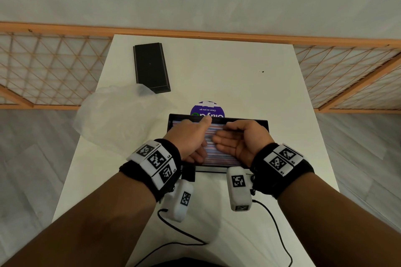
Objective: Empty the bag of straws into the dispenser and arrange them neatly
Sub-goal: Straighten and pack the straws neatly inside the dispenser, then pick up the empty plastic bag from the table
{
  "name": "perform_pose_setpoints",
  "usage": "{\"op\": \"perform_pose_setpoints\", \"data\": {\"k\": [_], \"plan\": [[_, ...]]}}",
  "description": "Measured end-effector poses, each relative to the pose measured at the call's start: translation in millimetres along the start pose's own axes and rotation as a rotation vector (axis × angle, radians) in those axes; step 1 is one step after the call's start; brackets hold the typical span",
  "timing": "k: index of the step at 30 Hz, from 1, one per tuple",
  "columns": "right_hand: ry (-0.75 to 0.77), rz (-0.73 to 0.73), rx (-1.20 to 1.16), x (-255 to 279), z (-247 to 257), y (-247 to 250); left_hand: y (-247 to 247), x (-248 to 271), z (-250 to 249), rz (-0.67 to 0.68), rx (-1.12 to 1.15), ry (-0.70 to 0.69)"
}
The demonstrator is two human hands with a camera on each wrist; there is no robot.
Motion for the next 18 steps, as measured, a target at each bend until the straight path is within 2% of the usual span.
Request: {"op": "perform_pose_setpoints", "data": {"k": [2, 6, 7, 9, 10, 12, 14, 18], "plan": [[0.0, 0.003, 0.0, 2, 0, -1, 19, 2, -15, -0.106, 0.127, -0.109], [0.039, -0.019, 0.002, 9, 8, 8, 100, 7, -35, -0.543, 0.37, -0.273], [0.062, -0.035, -0.002, 12, 13, 12, 120, 6, -31, -0.635, 0.348, -0.275], [0.106, -0.061, -0.034, 19, 26, 20, 148, -6, -10, -0.74, 0.145, -0.196], [0.123, -0.067, -0.059, 22, 33, 24, 153, -14, 6, -0.737, 0.038, -0.123], [0.154, -0.074, -0.091, 27, 45, 27, 149, -33, 43, -0.628, -0.107, 0.022], [0.19, -0.084, -0.081, 31, 54, 26, 138, -46, 72, -0.514, -0.241, 0.099], [0.254, -0.096, -0.002, 36, 62, 21, 123, -62, 103, -0.38, -0.469, 0.204]]}}
Point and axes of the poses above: each hand's wrist, its own x-axis away from the middle knuckle, its own y-axis out of the back of the hand, z = x × y, the point moved 5 cm from there along -x, towards the middle knuckle, and after that the axes turned 13 degrees about x, right-handed, at the moved point
